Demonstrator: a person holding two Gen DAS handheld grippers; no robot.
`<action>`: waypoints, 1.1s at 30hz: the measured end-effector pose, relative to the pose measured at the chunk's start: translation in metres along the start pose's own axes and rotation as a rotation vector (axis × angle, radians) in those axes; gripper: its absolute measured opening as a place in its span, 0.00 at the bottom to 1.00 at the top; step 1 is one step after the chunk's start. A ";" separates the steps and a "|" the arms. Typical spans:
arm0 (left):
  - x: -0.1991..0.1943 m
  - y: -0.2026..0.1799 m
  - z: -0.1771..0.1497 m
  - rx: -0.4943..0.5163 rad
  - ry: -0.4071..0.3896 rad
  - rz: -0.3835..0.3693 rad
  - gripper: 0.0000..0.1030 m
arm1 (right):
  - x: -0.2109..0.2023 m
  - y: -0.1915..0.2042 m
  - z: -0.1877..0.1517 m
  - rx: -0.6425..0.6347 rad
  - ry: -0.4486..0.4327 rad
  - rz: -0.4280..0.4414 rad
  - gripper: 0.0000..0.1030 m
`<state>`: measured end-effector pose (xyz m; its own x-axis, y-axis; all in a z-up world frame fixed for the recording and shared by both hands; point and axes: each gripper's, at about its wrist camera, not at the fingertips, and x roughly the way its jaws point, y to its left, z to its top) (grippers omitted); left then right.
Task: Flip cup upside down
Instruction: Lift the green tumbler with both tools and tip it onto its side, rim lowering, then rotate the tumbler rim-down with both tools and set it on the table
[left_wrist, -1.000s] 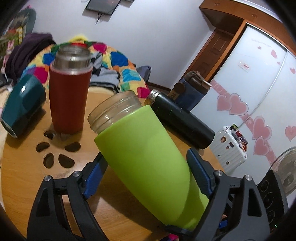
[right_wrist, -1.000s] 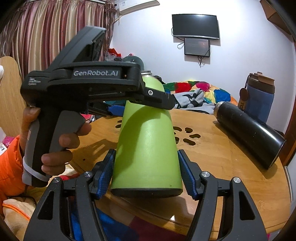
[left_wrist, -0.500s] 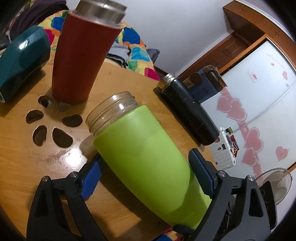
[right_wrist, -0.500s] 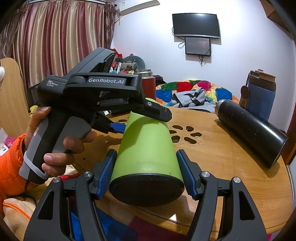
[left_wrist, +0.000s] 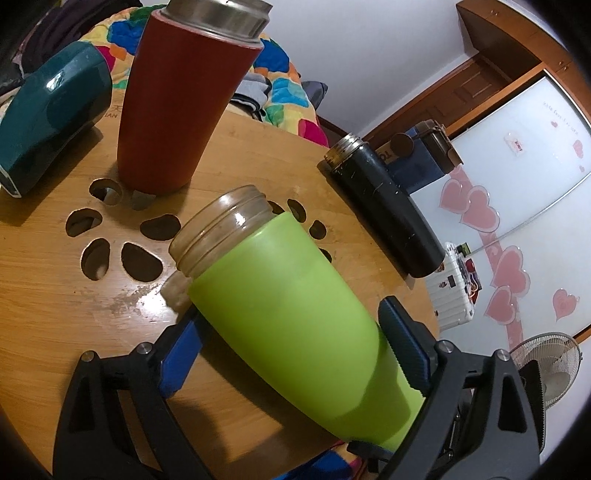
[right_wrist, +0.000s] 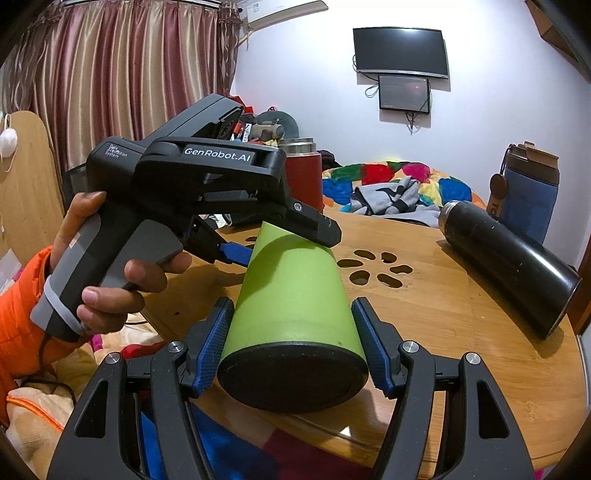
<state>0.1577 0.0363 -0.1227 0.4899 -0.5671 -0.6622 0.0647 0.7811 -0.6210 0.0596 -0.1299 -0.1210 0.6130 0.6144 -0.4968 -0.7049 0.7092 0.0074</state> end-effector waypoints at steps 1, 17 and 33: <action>0.000 0.001 0.001 0.001 0.008 -0.004 0.90 | 0.000 0.000 0.000 -0.002 -0.001 0.000 0.60; -0.028 -0.002 -0.001 0.105 0.050 0.075 0.94 | 0.003 -0.010 0.000 0.035 -0.003 0.007 0.60; -0.053 -0.086 -0.048 0.540 -0.237 0.279 0.87 | 0.004 -0.003 -0.014 0.037 0.093 -0.002 0.61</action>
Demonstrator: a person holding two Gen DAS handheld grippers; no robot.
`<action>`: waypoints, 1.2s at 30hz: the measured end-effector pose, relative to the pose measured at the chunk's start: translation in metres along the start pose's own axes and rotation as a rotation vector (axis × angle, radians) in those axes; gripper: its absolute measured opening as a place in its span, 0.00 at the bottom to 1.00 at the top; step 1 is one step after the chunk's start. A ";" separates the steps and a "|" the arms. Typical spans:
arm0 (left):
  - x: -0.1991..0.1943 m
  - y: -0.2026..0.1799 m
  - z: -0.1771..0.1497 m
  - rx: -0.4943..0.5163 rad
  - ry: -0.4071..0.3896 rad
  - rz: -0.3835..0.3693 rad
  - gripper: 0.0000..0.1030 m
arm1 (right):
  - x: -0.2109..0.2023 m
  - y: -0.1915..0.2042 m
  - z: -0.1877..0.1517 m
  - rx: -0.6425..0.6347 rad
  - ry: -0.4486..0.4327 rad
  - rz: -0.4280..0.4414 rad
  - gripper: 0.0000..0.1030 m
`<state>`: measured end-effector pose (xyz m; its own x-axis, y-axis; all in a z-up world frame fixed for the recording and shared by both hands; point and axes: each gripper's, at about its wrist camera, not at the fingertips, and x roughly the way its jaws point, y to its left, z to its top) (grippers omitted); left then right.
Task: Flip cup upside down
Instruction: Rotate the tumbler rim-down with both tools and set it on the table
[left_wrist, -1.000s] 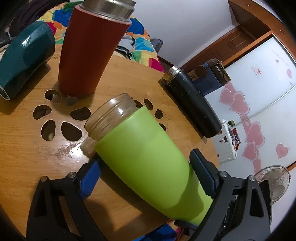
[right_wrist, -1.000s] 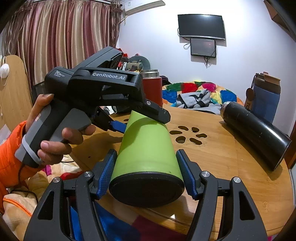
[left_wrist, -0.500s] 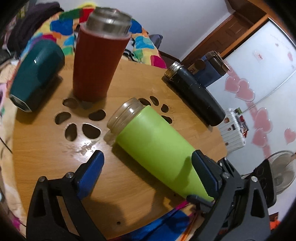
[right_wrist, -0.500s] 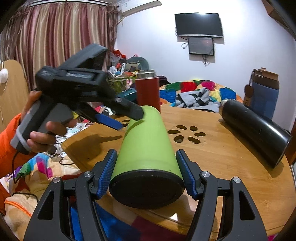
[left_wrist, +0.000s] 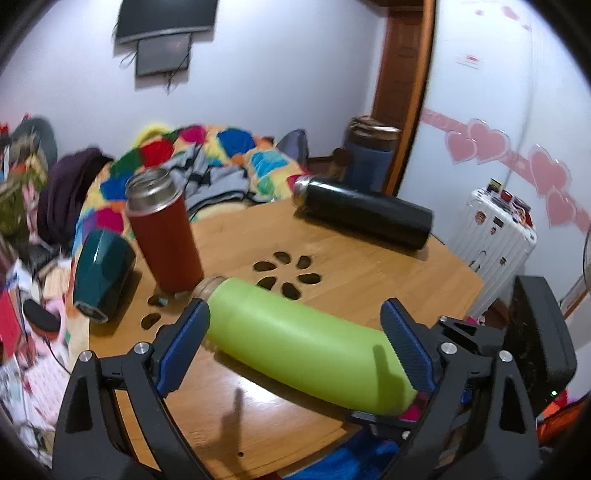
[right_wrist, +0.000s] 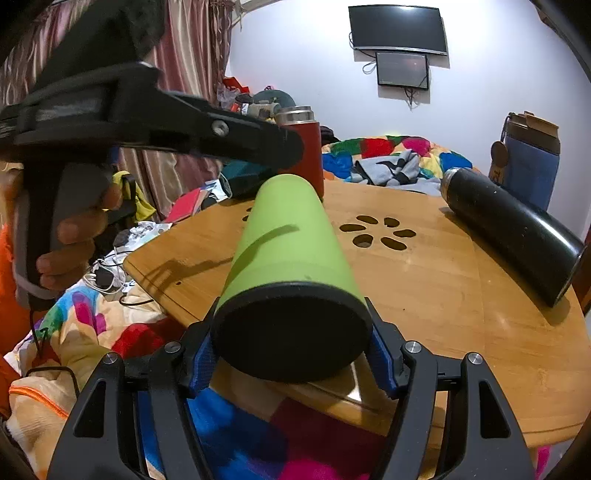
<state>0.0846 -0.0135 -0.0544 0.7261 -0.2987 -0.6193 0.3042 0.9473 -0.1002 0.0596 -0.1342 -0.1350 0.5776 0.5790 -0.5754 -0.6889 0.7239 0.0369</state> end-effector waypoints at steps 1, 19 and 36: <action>-0.002 -0.004 -0.001 0.015 -0.005 0.000 0.82 | -0.001 0.000 0.000 0.002 0.001 -0.002 0.61; -0.064 -0.020 0.011 0.034 -0.172 -0.115 0.75 | -0.060 0.024 0.050 -0.085 -0.180 -0.117 0.61; -0.057 0.025 0.053 -0.078 -0.181 -0.225 0.45 | -0.036 0.015 0.122 -0.085 -0.236 -0.103 0.61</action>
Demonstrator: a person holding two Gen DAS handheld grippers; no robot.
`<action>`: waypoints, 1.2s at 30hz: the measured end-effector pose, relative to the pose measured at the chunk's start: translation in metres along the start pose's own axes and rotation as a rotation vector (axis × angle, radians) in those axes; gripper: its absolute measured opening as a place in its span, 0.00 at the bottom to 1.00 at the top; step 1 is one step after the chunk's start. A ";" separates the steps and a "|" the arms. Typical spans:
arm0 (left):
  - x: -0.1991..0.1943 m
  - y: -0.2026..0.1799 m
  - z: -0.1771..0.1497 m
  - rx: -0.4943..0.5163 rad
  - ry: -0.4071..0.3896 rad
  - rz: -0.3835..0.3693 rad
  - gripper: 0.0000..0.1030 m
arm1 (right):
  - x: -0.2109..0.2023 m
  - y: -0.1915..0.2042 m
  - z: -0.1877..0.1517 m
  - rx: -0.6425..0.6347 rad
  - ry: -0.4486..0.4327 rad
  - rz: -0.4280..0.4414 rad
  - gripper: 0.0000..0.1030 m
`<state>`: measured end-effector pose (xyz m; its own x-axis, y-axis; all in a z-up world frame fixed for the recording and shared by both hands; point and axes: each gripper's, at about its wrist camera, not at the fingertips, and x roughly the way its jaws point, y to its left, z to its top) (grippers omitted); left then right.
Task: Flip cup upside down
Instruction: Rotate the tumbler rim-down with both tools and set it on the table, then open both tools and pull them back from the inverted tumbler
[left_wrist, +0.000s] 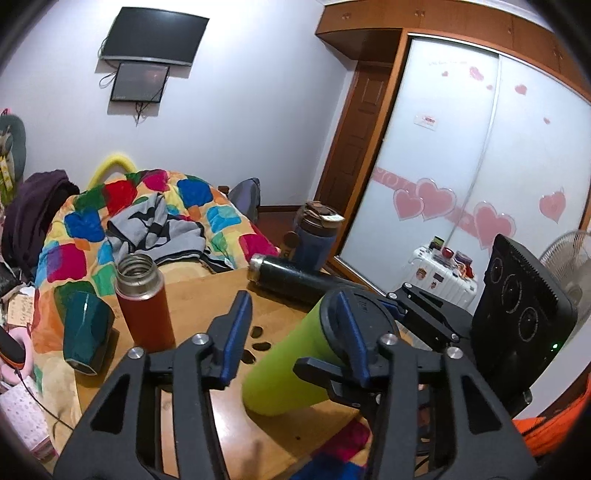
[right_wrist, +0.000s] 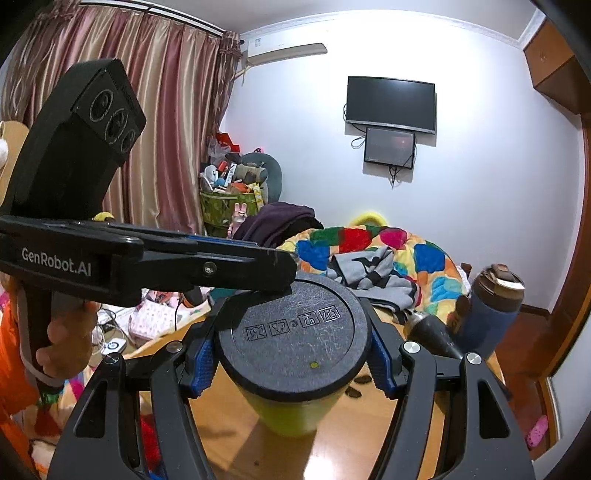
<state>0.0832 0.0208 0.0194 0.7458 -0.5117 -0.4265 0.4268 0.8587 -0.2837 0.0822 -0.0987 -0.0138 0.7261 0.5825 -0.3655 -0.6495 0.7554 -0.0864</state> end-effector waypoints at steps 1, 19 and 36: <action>0.003 0.005 0.003 -0.009 0.001 0.007 0.45 | 0.003 0.000 0.001 0.005 0.002 0.003 0.61; 0.018 0.021 0.011 0.004 -0.018 0.078 0.44 | 0.033 -0.014 -0.013 0.112 0.077 0.049 0.62; -0.055 -0.006 -0.009 -0.025 -0.161 0.183 0.63 | -0.061 -0.021 0.003 0.146 -0.049 -0.074 0.81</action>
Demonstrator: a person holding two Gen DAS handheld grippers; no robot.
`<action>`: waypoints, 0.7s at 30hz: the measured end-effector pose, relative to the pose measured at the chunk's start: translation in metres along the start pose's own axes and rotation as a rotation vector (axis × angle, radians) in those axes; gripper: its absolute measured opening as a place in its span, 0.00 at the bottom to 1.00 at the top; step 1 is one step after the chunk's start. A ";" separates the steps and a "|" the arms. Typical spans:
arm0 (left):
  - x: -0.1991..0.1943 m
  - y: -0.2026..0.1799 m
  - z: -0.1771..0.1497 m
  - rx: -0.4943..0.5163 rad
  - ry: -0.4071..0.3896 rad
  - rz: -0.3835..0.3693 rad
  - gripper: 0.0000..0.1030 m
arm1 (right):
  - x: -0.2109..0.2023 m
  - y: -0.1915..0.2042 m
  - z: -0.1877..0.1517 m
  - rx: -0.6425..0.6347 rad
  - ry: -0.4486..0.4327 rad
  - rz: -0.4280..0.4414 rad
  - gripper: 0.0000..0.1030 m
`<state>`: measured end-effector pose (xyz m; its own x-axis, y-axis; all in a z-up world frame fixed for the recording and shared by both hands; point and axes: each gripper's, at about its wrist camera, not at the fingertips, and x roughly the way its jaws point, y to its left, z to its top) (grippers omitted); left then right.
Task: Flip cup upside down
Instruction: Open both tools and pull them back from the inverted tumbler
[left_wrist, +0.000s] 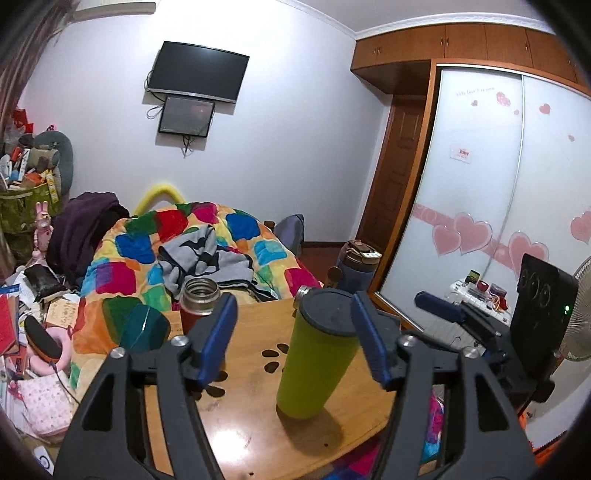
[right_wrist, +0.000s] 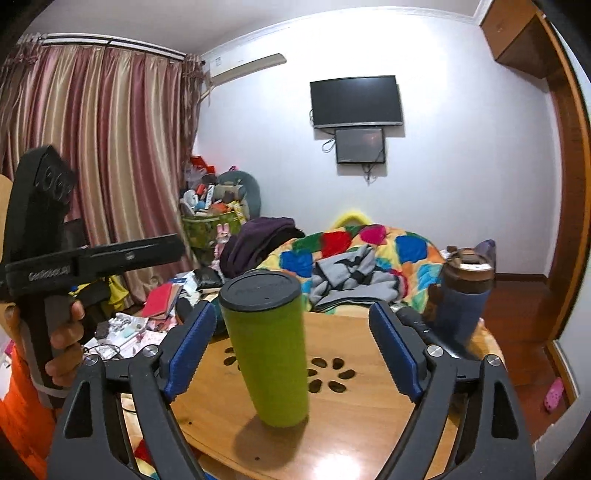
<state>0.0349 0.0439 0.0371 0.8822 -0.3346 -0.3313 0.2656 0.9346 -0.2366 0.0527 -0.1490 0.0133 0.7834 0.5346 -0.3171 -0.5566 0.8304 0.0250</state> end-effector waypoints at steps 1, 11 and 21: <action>-0.003 -0.002 -0.002 0.000 -0.002 0.007 0.65 | -0.003 -0.001 0.000 0.002 -0.002 -0.010 0.82; -0.026 -0.031 -0.024 0.082 -0.051 0.151 0.93 | -0.036 -0.004 -0.003 0.026 -0.042 -0.105 1.00; -0.038 -0.055 -0.043 0.135 -0.100 0.247 1.00 | -0.053 -0.003 -0.013 0.062 -0.045 -0.137 1.00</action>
<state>-0.0305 -0.0002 0.0232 0.9587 -0.0876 -0.2707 0.0814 0.9961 -0.0341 0.0089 -0.1819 0.0179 0.8630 0.4213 -0.2787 -0.4268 0.9033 0.0438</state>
